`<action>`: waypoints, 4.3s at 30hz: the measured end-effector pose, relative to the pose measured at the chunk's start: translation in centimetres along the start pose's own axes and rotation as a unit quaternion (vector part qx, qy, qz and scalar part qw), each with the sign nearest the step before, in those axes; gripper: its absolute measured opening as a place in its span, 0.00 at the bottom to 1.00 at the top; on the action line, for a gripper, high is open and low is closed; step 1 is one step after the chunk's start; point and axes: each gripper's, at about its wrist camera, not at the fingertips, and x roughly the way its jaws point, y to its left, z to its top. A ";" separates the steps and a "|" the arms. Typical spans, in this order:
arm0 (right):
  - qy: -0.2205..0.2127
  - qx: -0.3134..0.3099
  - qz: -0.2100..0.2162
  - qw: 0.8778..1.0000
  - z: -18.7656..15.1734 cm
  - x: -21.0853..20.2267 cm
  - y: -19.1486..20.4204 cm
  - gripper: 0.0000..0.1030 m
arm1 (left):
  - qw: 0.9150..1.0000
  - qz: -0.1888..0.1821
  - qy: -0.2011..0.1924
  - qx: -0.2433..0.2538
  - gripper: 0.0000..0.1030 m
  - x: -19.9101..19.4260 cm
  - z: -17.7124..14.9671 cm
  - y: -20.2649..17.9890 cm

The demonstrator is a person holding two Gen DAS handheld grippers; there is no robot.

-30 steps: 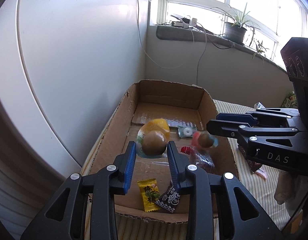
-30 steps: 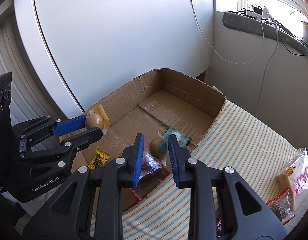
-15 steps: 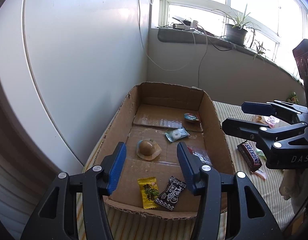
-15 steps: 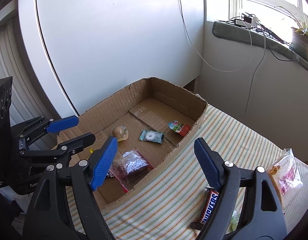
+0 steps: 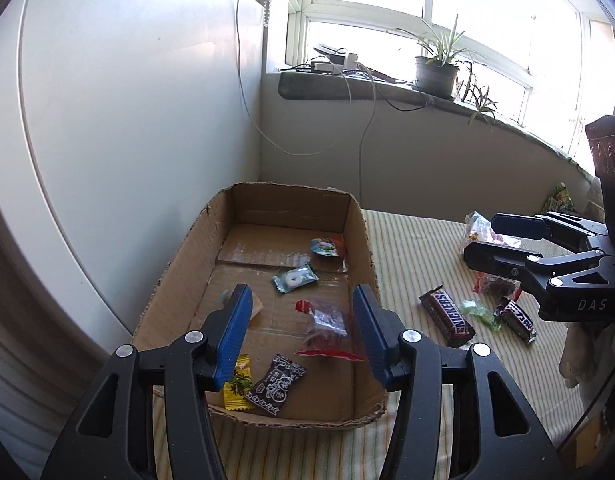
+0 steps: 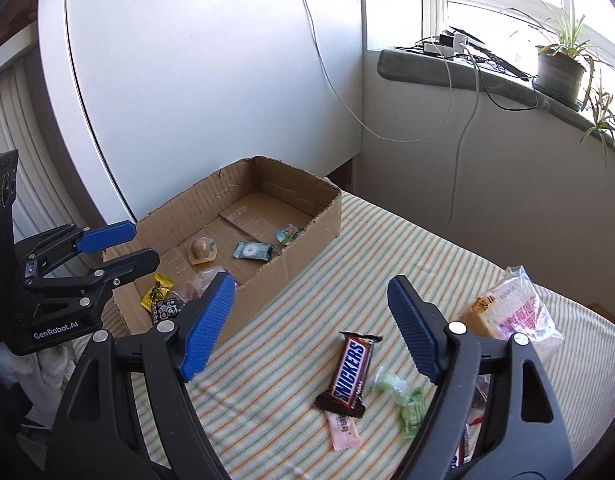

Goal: Organize snacks
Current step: 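Lift both open grippers away from the box toward the table snacks, then grasp the Snickers bar with the left gripper while the right grasps the blue candy bar, then carry both bars over the box and open both grippers to drop them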

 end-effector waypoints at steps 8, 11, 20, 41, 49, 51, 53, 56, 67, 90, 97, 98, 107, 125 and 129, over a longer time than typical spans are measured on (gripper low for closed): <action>0.000 0.033 -0.038 0.999 -3.5 -3.6 -4.6 0.79 | 0.998 -0.052 0.007 0.019 0.50 0.0 -0.8 -4.5; 0.009 0.040 -0.055 0.998 -5.0 -4.5 -6.3 0.79 | 0.997 -0.070 0.016 0.029 0.50 0.5 -1.2 -6.2; 0.050 0.048 -0.081 0.994 -9.4 -5.0 -9.3 0.79 | 0.992 -0.103 0.055 0.040 0.50 2.8 -2.7 -10.0; 0.106 0.068 -0.073 0.989 -12.2 -1.2 -10.9 0.56 | 0.988 -0.087 0.129 0.018 0.45 11.0 -1.9 -13.1; 0.119 0.063 -0.067 0.989 -12.3 -0.3 -10.6 0.42 | 0.986 -0.081 0.139 0.035 0.29 11.9 -1.7 -13.7; 0.120 0.063 -0.068 0.988 -12.3 -0.2 -10.5 0.36 | 0.986 -0.082 0.138 0.036 0.27 11.9 -1.8 -13.6; 0.120 0.064 -0.063 0.989 -12.3 -0.3 -10.5 0.29 | 0.986 -0.082 0.136 0.042 0.27 11.6 -1.9 -13.6; 0.120 0.061 -0.065 0.989 -12.3 -0.2 -10.3 0.29 | 0.986 -0.085 0.135 0.042 0.26 11.4 -2.0 -13.3; 0.112 0.066 -0.068 0.989 -12.2 -0.9 -10.2 0.29 | 0.988 -0.090 0.115 0.041 0.26 9.3 -1.5 -12.1; 0.039 0.042 -0.056 0.997 -6.0 -3.8 -5.1 0.29 | 0.996 -0.076 0.037 0.014 0.26 2.6 0.8 -6.6; 0.024 0.022 -0.040 0.999 -3.3 -2.5 -2.4 0.29 | 0.998 -0.052 0.023 0.002 0.26 1.7 1.1 -3.8; 0.022 0.019 -0.038 0.999 -2.9 -2.3 -1.9 0.29 | 0.999 -0.047 0.022 0.000 0.26 1.6 1.2 -3.3; 0.020 -0.010 -0.012 1.000 0.5 1.1 2.2 0.29 | 1.000 -0.010 0.015 -0.022 0.26 1.0 1.2 1.0; 0.047 -0.043 0.020 0.998 3.0 7.9 7.9 0.29 | 0.998 0.027 0.030 -0.050 0.26 2.2 0.6 6.0; 0.052 -0.047 0.022 0.997 3.1 8.8 8.4 0.29 | 0.998 0.030 0.033 -0.054 0.26 2.3 0.4 6.4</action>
